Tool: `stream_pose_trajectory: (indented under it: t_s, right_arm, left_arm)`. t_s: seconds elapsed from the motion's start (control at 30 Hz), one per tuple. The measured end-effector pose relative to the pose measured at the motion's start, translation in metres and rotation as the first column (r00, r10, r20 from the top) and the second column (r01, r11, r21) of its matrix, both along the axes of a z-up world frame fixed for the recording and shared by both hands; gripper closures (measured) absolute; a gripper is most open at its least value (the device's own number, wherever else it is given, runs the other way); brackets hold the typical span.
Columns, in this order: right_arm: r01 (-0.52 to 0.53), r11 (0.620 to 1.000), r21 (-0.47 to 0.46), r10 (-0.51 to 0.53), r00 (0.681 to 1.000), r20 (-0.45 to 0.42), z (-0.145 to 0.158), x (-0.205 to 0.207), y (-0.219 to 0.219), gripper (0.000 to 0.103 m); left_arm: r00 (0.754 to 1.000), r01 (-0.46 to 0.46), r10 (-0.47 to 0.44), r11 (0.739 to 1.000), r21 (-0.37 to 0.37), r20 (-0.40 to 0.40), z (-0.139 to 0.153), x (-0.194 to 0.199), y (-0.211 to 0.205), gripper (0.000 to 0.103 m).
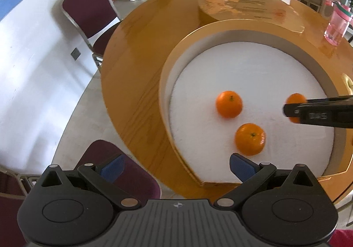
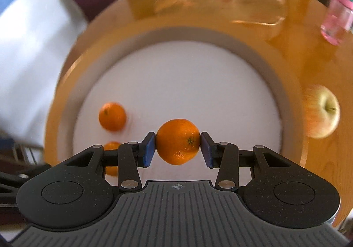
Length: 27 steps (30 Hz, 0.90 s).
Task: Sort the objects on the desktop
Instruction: 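Carry the third orange with the right gripper into the tray and release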
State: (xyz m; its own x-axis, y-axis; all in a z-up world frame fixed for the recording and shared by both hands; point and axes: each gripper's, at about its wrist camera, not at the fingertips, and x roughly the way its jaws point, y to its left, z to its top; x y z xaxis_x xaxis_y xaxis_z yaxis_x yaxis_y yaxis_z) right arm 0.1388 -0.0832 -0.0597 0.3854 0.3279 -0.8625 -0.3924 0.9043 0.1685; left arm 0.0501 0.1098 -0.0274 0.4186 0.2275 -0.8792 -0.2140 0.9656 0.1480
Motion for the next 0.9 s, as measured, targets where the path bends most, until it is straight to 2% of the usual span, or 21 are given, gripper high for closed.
stream_pose_trajectory:
  t_s: [0.2,0.4,0.6,0.73,0.9]
  right_arm:
    - [-0.083,0.994,-0.073,0.084,0.996,0.010,-0.020,0.010,0.041,0.058]
    - [-0.118,0.989,-0.090,0.121,0.992,0.027,-0.027,0.013,0.065,0.058]
    - [-0.132,0.983,-0.124,0.139,0.989,0.049,-0.040,0.014,0.062,0.057]
    - [-0.132,0.985,-0.114,0.137,0.990,0.032,-0.038,0.017,0.060,0.051]
    - [-0.124,0.988,-0.093,0.128,0.991,0.030,-0.032,0.007,0.050,0.050]
  left_arm:
    - [1.000,-0.014,0.014,1.000,0.004,0.000,0.000,-0.004,0.008,0.001]
    - [1.000,-0.021,0.021,1.000,0.002,0.000,-0.001,-0.007,0.014,0.001]
    - [1.000,-0.014,0.014,1.000,0.002,0.003,-0.001,-0.011,0.014,0.001]
    - [1.000,-0.011,0.011,1.000,0.003,0.003,0.000,-0.012,0.013,0.001]
    - [1.000,0.000,0.000,1.000,0.003,0.004,0.000,-0.011,0.011,0.001]
